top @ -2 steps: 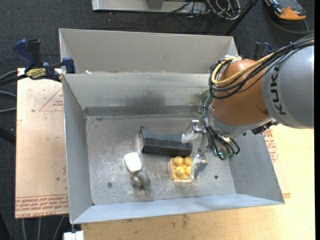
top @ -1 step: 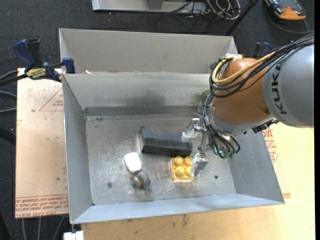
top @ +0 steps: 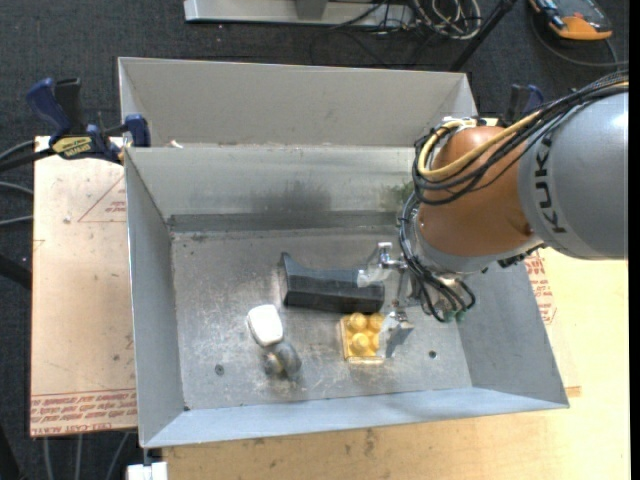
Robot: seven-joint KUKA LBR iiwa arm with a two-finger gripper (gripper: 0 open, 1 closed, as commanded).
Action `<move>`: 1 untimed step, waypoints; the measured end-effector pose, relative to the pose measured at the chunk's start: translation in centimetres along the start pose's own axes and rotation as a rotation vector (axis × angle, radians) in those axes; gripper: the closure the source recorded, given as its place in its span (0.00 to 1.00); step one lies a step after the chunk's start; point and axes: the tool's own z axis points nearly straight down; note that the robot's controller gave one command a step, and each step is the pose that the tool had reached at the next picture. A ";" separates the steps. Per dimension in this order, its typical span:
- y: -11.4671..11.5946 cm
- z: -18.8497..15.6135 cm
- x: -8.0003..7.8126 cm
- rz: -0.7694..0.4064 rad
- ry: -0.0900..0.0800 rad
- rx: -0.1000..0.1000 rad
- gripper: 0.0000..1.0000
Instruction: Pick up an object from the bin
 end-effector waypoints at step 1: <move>0.0 2.7 -0.5 -0.278 0.008 -0.003 0.00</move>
Offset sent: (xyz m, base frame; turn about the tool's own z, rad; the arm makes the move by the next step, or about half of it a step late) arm -0.0132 -0.0150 -0.0676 -0.4820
